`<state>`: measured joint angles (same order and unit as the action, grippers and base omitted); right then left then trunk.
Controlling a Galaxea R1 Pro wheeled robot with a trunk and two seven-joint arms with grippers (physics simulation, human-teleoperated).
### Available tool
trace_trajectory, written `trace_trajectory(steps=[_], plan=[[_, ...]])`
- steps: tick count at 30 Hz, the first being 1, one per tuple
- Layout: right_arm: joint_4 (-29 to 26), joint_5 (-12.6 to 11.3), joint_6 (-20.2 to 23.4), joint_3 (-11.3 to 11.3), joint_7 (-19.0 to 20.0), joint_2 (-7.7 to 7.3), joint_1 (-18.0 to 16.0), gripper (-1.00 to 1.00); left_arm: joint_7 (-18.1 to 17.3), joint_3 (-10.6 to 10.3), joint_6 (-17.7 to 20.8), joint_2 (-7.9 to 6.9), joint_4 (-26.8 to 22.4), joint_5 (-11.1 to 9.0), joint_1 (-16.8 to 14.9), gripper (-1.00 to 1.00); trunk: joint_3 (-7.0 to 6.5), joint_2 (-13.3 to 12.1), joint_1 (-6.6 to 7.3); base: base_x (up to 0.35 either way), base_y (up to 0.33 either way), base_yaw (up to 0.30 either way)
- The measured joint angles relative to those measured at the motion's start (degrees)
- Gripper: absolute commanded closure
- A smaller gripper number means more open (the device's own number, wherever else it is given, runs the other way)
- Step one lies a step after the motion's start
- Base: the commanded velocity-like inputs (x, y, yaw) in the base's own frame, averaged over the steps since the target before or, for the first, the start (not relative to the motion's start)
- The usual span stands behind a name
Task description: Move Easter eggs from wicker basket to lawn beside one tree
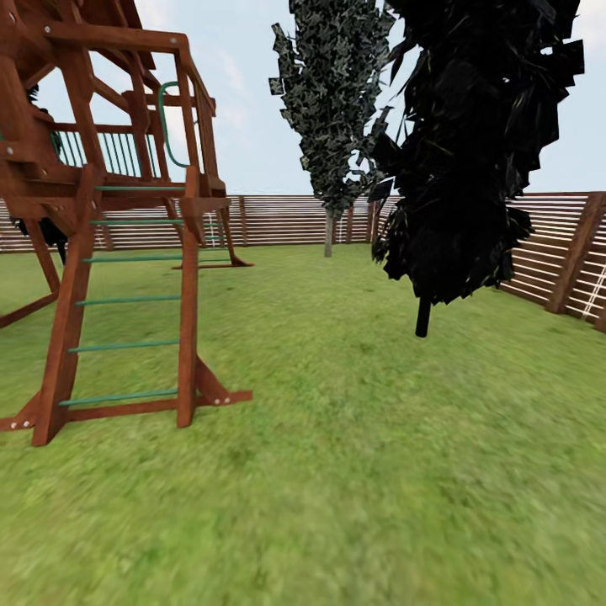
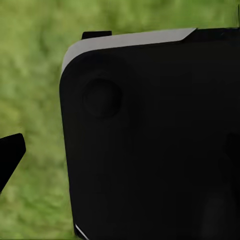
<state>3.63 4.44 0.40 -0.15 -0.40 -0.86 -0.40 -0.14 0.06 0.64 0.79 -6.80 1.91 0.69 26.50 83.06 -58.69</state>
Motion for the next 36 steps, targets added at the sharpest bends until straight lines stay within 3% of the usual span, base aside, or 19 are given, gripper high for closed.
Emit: trace_trajectory(steps=[22, 36], plan=[[0.0, 0.0, 0.0, 0.0, 0.0, -0.02, 0.0, -1.0, 0.0, 0.0, 0.0, 0.0, -0.1, 0.0, 0.0, -1.0, 0.0, 0.0, 0.0, 0.311, -0.11, 0.001], [0.0, 0.0, 0.0, 0.0, 0.0, -0.08, 0.0, -1.0, 0.0, 0.0, 0.0, 0.0, -0.1, 0.0, 0.0, -1.0, 0.0, 0.0, 0.0, 0.311, -0.11, 0.102]])
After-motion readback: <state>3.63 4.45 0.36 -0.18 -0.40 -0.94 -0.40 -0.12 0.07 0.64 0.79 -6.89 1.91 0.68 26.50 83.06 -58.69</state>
